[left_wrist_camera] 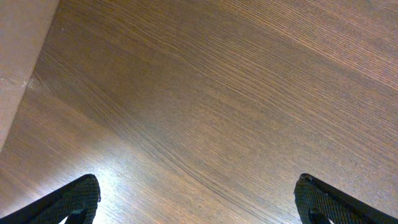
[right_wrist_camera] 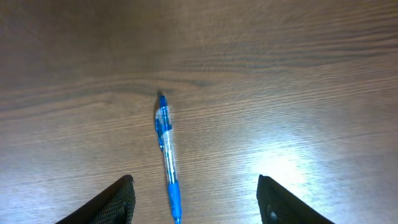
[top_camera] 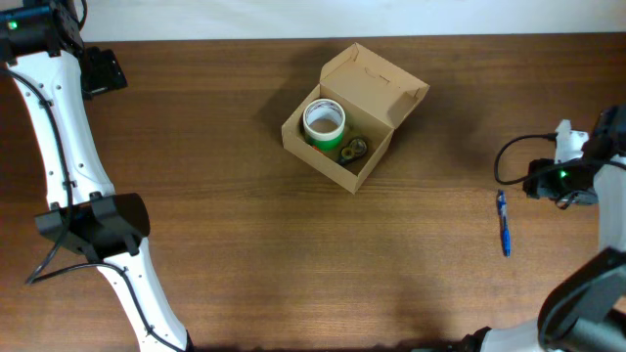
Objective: Pack container
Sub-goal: 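Move the right gripper down and grasp the blue pen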
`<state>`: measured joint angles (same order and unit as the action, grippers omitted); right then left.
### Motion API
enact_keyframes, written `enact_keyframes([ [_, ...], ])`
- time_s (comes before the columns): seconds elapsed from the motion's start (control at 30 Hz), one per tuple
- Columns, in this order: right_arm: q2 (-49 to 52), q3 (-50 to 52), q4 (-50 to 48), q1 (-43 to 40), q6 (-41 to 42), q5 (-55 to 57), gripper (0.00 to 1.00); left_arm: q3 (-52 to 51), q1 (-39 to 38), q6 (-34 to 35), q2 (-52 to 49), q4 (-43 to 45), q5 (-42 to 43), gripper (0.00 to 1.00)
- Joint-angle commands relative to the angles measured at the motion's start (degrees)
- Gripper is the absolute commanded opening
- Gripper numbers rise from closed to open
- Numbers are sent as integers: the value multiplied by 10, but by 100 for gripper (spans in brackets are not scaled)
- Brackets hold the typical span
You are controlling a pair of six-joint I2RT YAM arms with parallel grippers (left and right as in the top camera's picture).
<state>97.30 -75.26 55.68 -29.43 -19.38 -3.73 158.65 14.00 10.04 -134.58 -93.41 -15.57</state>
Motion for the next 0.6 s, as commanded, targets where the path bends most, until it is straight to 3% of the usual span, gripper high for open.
enact_keyframes([
  [0.0, 37, 0, -2, -1, -16, 22, 64, -4, 2, -3, 5, 1, 2, 100],
  [0.57, 84, 3, 11, 71, -42, 52, 64, -4, 2, -3, 5, 1, 2, 100],
])
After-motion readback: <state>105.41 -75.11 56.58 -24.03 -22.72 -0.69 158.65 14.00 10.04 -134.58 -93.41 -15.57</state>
